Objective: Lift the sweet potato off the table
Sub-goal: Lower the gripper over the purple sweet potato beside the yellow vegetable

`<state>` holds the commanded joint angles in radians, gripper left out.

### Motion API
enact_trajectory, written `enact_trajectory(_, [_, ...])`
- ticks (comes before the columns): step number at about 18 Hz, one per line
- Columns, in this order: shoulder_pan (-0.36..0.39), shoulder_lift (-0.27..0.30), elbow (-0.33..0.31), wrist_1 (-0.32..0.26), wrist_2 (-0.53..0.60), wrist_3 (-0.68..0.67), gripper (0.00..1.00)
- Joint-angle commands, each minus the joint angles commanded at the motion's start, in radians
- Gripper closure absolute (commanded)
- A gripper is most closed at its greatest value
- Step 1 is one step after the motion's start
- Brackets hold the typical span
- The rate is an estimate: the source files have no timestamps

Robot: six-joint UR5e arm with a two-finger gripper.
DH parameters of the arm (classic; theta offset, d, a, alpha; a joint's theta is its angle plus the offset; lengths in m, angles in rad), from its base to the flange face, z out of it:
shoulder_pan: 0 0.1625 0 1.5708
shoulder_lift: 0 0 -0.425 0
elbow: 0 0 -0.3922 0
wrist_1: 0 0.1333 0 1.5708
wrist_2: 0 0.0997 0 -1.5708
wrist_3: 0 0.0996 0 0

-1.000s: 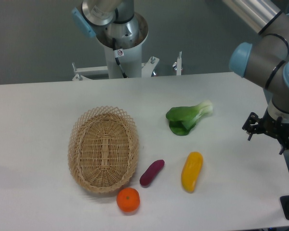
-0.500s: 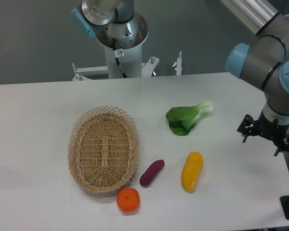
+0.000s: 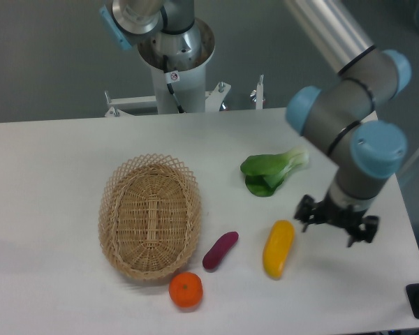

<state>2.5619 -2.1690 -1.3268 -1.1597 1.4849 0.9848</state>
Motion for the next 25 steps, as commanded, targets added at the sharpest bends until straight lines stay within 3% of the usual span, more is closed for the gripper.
enact_trajectory(3, [-0.031, 0.0, -0.024, 0.011, -0.002, 0.014, 0.0])
enact_trajectory(9, [-0.04, 0.069, -0.213, 0.142, -0.02, 0.231, 0.0])
enact_trajectory(12, [-0.04, 0.087, -0.268, 0.152, -0.069, 0.282, 0.0])
enact_trajectory(18, [-0.057, 0.084, -0.321, 0.167, -0.133, 0.279, 0.0])
enact_trajectory(22, [-0.069, 0.078, -0.377, 0.279, -0.143, 0.272, 0.0])
enact_trajectory(25, [-0.077, 0.072, -0.388, 0.296, -0.144, 0.268, 0.0])
